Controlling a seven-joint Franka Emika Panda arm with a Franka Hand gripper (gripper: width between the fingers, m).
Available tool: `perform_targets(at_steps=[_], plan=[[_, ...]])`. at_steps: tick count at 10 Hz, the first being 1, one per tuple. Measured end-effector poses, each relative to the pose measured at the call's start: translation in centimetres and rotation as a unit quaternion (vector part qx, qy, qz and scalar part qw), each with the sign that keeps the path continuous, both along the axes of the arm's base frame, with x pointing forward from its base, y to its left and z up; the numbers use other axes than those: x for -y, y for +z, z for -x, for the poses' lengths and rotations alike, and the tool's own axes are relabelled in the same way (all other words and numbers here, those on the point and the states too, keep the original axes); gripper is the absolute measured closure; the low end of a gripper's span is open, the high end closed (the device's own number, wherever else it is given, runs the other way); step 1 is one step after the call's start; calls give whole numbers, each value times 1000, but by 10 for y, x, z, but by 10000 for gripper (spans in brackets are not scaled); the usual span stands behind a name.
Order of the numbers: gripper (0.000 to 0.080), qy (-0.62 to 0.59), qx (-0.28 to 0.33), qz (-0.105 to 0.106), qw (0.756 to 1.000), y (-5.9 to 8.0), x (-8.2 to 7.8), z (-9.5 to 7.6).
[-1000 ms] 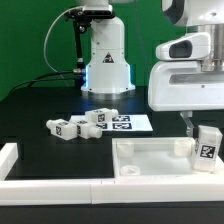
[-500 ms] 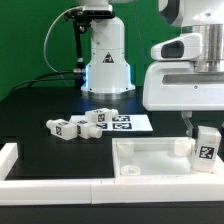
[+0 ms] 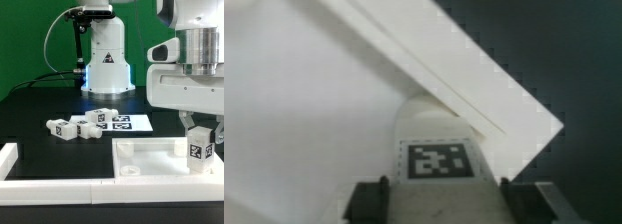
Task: Assemble one leg
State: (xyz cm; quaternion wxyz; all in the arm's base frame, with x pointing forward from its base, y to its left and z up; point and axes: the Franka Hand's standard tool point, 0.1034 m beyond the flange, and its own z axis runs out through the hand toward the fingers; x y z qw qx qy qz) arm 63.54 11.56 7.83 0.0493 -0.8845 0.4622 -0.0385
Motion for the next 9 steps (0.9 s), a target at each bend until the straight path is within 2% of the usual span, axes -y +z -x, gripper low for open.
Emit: perform_targets(at_steps=[3,5,6,7,8,9], plan=[[509,-92,-5,-12,996,0,-1,0],[509,-227,-10,-44,973,-1,-2,0],[509,-242,-10,-49,969,-1,-2,0],[435,-233,-10,-48,971,-1,-2,0],[435,-232,-10,-48,972,-1,-2,0],[265,-197,-7,-41,980,-1,-2,-1]])
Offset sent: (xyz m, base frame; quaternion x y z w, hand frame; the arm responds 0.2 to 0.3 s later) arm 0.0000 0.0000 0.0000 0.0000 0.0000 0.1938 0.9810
